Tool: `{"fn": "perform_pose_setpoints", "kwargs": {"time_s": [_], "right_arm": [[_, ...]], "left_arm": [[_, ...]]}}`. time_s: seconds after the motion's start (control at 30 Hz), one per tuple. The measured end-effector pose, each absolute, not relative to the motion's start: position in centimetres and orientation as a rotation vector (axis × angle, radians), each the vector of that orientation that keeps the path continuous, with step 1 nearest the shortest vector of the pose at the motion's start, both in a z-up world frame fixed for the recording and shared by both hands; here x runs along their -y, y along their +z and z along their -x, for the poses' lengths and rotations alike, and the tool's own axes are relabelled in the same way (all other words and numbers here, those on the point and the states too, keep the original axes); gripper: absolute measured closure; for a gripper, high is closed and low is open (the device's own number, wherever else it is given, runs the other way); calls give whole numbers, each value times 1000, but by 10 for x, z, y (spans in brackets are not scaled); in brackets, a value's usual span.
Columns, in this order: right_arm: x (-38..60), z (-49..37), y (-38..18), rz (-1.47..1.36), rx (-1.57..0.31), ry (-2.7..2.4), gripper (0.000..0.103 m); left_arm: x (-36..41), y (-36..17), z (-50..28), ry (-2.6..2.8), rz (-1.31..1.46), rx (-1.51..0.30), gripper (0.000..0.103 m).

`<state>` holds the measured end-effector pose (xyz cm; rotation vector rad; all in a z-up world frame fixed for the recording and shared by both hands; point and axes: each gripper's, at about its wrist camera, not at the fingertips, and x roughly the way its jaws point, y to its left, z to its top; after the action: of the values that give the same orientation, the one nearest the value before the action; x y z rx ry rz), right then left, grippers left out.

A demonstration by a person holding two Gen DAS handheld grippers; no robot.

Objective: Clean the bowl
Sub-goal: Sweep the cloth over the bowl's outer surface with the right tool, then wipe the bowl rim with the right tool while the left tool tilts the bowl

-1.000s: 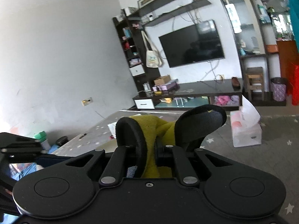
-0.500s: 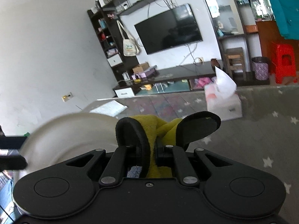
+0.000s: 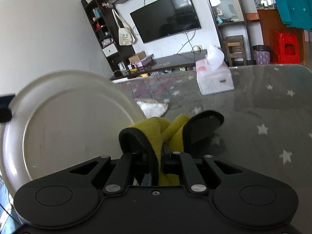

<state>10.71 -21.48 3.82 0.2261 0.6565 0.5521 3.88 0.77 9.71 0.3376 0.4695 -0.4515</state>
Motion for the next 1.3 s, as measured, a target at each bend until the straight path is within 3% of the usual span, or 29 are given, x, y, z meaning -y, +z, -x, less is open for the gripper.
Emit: {"fn": "perform_pose_setpoints", "kwargs": {"time_s": [1.3], "right_arm": [[217, -29, 22, -141, -686, 633, 92]], "left_arm": [[-7, 107, -40, -461, -328, -465, 68]]}}
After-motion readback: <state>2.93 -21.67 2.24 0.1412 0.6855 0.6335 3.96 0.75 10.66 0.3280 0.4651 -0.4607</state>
